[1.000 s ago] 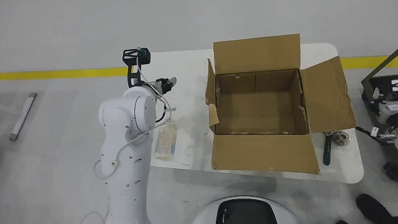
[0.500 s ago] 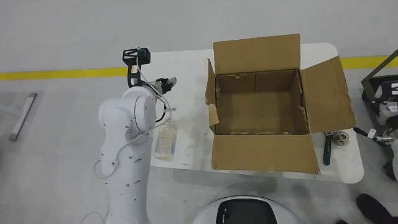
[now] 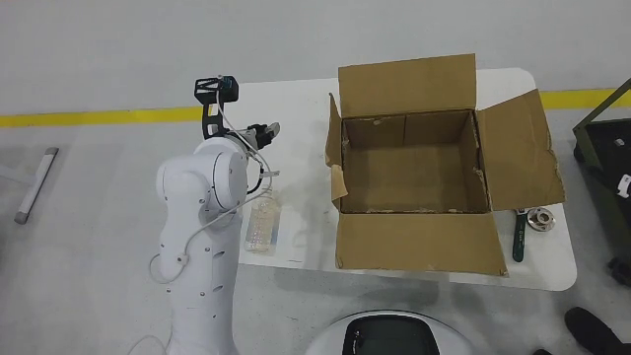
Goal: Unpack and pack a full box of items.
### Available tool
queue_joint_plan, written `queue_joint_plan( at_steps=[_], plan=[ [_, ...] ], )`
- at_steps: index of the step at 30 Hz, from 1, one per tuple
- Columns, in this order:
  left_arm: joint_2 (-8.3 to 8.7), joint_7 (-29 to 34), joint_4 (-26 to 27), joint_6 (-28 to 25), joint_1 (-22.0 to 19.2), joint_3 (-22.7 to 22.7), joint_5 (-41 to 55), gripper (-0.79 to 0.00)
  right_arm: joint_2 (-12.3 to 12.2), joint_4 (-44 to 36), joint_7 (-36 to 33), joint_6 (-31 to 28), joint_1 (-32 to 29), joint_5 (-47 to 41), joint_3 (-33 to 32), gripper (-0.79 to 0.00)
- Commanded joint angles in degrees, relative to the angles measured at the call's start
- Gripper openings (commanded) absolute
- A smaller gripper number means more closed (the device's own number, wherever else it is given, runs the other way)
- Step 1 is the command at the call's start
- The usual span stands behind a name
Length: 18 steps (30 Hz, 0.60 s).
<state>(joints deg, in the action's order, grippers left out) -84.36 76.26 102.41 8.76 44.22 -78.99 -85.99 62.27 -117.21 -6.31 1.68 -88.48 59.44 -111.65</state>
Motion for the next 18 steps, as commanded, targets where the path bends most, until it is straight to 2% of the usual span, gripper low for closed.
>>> queue_joint_plan(
  at_steps=[1,18],
  plan=[
    [0.00,0.0,0.0,0.0,0.0,0.0,0.0,0.000,0.0,-0.1,-0.1,0.0,-0.1,0.3,0.0,-0.785],
    [0.00,0.0,0.0,0.0,0.0,0.0,0.0,0.000,0.1,-0.2,0.3,-0.3,-0.2,-0.2,0.0,-0.785]
  ],
)
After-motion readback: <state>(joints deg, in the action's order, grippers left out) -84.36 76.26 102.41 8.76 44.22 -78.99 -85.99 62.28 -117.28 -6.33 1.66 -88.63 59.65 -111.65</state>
